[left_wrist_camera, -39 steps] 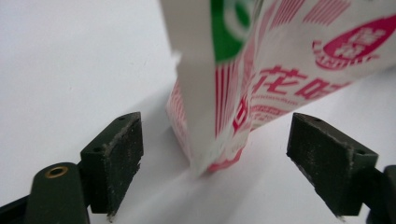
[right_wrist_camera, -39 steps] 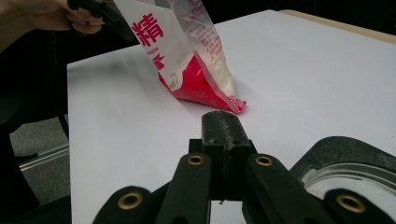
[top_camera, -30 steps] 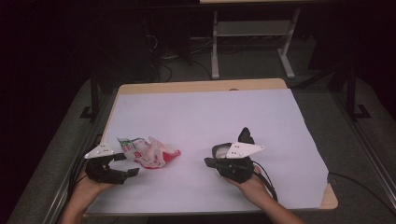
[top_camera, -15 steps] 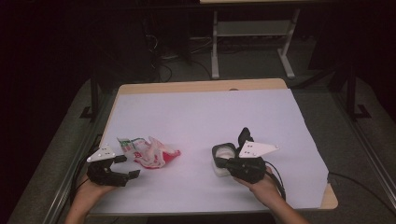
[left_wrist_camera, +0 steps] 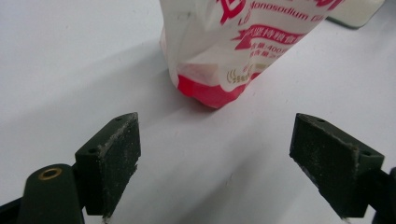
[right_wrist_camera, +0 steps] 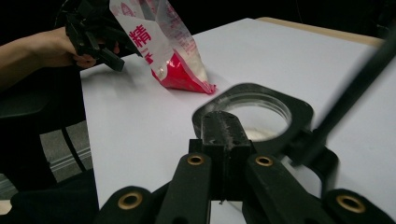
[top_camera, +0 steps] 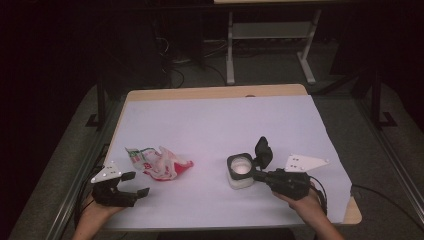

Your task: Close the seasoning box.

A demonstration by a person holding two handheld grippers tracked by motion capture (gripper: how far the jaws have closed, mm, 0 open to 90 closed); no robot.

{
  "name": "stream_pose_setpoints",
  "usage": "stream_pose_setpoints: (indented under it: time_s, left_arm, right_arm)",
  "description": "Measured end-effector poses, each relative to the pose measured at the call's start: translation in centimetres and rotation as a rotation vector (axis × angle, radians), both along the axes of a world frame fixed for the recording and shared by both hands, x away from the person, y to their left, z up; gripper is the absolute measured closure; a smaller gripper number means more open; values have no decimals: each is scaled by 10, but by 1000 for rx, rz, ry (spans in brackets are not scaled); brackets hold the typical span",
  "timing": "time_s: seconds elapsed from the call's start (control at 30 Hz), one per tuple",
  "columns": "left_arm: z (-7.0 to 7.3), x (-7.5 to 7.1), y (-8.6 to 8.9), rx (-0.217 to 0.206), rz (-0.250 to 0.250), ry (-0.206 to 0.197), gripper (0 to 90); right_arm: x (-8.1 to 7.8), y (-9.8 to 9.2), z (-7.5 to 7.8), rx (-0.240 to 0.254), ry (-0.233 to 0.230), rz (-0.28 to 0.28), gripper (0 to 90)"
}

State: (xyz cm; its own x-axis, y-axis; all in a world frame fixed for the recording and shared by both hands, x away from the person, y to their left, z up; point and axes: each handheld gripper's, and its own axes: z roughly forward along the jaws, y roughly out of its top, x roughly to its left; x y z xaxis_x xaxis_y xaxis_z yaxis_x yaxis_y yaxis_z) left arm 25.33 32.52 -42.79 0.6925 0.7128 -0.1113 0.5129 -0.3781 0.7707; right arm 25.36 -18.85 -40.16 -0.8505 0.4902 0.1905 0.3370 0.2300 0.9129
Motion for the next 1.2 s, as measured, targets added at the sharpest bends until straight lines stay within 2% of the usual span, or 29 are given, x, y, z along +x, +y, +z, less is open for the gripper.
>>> stream_pose_setpoints:
  time_s: [0.13,0.33,0.5,0.67,0.77,0.87,1.07,1.2]
  left_arm:
    - [-5,1,3,11,4,8,161]
    - [-6,3,6,-3,16,9,161]
    - [-7,3,6,-8,24,14,161]
    - [-7,3,5,-10,27,8,161]
    - [-7,2,5,-25,31,10,161]
    - [-7,2,3,-17,31,11,161]
    - [-7,1,-1,-19,32,7,161]
    - [-7,1,-3,-22,31,7,161]
  right_arm:
    - [-2,-16,-2,7,8,9,899]
    - [2,-45,-4,22,32,-35,899]
    - [10,-53,-4,24,30,-80,898]
    - [17,-51,-4,30,35,-112,898]
    - [22,-46,-1,25,32,-128,898]
    - [28,-42,1,21,38,-149,897]
    - [37,-32,4,2,42,-162,898]
    - [39,-29,6,24,35,-171,898]
